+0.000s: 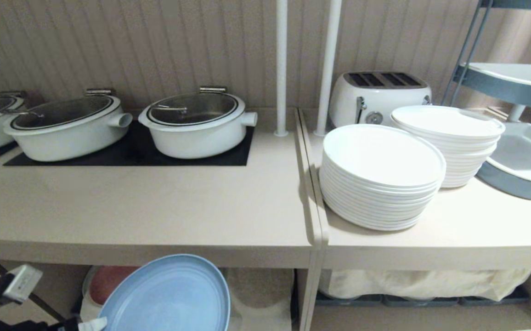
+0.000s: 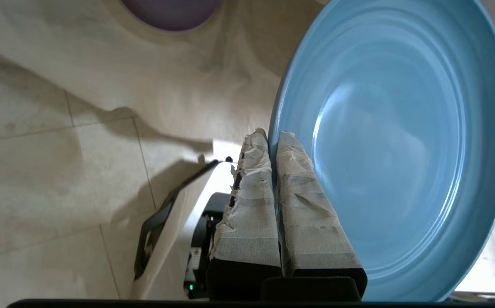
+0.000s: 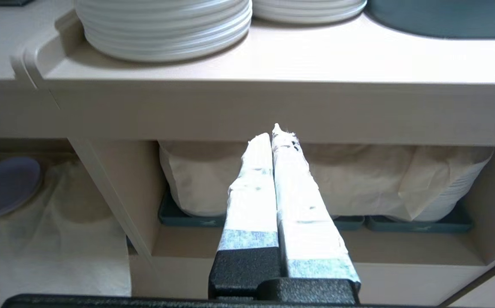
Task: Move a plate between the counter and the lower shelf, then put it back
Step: Put the plate
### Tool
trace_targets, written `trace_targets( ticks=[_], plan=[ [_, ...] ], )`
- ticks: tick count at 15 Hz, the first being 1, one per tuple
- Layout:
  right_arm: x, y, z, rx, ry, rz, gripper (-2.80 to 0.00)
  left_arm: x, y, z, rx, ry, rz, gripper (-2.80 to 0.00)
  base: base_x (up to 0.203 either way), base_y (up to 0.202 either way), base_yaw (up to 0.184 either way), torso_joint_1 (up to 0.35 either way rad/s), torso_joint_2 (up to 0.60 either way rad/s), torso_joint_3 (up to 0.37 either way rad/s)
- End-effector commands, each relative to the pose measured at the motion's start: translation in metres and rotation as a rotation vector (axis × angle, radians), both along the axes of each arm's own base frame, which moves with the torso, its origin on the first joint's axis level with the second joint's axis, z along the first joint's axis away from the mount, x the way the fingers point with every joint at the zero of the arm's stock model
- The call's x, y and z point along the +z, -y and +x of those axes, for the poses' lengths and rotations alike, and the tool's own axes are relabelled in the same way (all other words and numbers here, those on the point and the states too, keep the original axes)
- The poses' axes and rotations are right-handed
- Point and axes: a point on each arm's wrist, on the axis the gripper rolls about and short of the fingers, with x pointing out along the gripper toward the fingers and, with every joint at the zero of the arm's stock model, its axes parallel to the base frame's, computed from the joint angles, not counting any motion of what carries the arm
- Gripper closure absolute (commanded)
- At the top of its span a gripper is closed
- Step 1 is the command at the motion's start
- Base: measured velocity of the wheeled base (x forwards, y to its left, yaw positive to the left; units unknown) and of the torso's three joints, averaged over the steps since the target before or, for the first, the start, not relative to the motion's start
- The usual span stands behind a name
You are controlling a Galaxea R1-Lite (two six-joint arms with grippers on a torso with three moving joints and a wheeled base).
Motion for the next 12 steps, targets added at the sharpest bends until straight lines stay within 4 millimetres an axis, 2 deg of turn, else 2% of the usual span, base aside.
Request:
trace_targets(
  ticks=[1, 12],
  plan=[
    [0.0000, 0.0000, 0.0000, 0.000, 0.000, 0.000, 0.00, 0.0020, -0.0002, -0.0017, 0.001, 0.012, -0.004, 0.00, 0.000, 0.000, 0.000, 0.218, -0.44, -0.239],
    [-0.0001, 0.0000, 0.0000, -0.001, -0.001, 0.000, 0.00, 0.0026, -0.0002, -0.0018, 0.001, 0.016, -0.005, 0.00, 0.000, 0.000, 0.000, 0.171, -0.34, -0.178]
  ],
)
